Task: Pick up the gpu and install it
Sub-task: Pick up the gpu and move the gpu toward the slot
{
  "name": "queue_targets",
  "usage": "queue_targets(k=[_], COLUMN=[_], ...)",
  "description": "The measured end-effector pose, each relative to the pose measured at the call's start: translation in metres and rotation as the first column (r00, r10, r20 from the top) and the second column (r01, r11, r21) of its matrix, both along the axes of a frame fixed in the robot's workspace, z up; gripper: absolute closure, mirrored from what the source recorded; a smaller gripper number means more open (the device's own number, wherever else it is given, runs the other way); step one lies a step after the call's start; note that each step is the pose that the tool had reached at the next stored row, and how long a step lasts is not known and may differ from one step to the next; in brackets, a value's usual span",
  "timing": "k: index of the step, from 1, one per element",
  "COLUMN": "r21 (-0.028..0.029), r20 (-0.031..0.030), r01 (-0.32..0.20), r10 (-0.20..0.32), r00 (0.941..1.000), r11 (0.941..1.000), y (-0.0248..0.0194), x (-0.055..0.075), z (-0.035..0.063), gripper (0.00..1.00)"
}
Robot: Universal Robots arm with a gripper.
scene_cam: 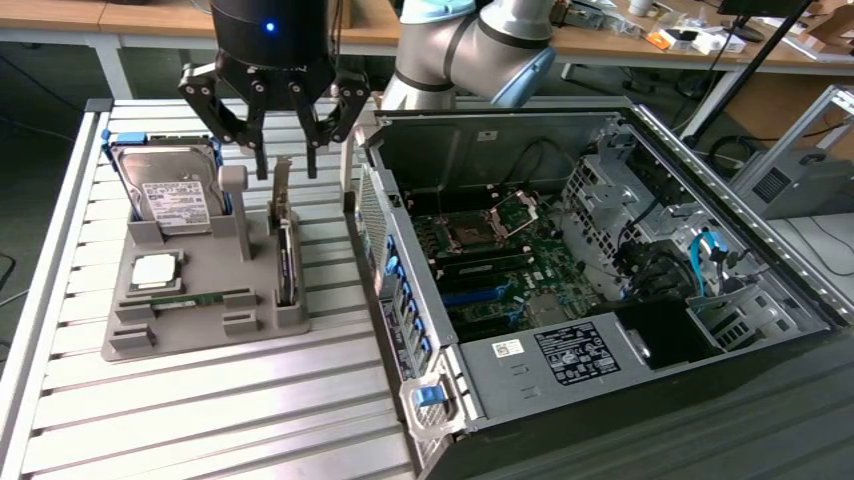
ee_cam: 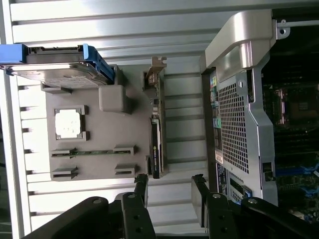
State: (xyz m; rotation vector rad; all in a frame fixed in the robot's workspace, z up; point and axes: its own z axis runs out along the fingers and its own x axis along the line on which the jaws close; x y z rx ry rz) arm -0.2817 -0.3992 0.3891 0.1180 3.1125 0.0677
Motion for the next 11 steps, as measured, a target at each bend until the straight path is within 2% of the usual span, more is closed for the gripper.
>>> queue_targets(k=[8, 10, 11], r21=[0.0, 0.0, 0.0], r20=[-0.0001, -0.0001, 0.0], r01=[0.0, 0.0, 0.0], r10=[0.0, 0.0, 0.0], r00=[1.0, 1.0, 1.0], r11=[1.0, 1.0, 1.0], y=[0.0, 0.0, 0.0], x=[0.0, 0.0, 0.0], z=[-0.0016, -0.0187, -0.0188], gripper=[0.52, 0.52, 0.52])
